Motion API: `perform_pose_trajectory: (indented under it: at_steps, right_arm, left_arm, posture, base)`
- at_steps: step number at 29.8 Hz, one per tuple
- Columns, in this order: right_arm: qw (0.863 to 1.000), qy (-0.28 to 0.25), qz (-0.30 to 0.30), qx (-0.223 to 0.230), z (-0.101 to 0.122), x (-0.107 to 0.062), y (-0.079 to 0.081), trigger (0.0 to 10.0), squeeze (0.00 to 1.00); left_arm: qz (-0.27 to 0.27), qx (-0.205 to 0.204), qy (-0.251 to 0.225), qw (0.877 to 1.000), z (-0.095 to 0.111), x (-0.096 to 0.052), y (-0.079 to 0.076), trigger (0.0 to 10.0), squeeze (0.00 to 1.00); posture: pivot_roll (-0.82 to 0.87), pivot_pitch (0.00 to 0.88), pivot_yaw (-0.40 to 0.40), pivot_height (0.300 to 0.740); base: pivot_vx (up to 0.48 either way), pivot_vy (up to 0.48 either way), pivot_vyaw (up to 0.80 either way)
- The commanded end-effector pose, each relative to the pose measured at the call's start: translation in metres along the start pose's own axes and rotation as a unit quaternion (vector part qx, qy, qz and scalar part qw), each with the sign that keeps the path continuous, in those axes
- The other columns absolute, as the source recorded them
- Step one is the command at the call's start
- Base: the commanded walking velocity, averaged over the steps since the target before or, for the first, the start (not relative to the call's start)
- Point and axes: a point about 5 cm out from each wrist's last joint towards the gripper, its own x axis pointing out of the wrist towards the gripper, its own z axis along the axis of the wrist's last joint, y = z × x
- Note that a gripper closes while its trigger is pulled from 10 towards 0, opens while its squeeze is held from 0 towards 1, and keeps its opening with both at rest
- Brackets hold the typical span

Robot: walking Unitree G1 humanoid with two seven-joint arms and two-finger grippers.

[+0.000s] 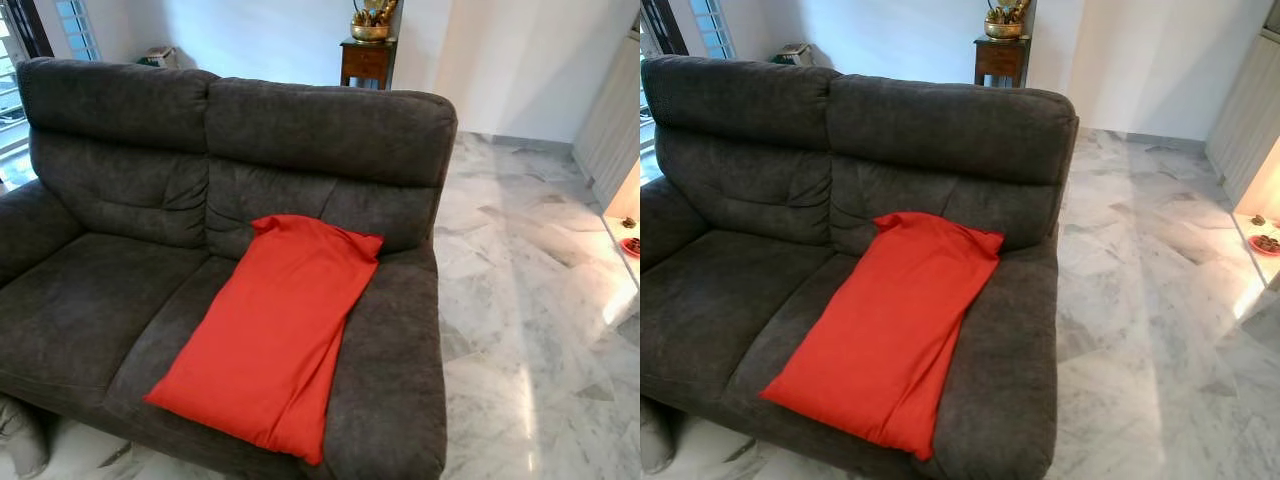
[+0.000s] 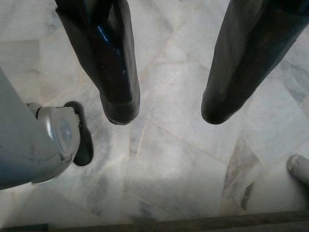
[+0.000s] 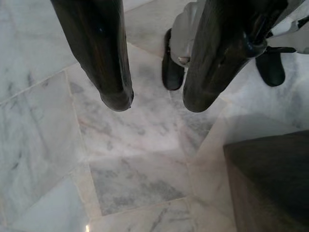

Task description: Move the pillow to the sofa from floor

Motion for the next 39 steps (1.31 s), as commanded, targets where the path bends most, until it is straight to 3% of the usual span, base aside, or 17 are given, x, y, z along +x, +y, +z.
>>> perform_pose_trajectory:
  at_steps: [1,39]
  right_arm:
    - [1.0,0.003,0.001,0.0,-0.0034,-0.0007,-0.0003,10.0,0.0]
    - [1.0,0.003,0.01,-0.006,-0.0043,-0.0006,0.0036,10.0,0.0]
  left_arm:
    - [0.004,-0.008,0.011,1.0,-0.0057,-0.0012,0.0013,10.0,0.0]
    - [0.005,-0.015,0.014,1.0,-0.0107,-0.0027,-0.0005,10.0,0.0]
  posture:
    - [0.08,0.0,-0.011,0.74]
    - [0.08,0.0,-0.017,0.74]
  base:
    - [0.0,0.33,0.0]
    - [0.0,0.332,0.0]
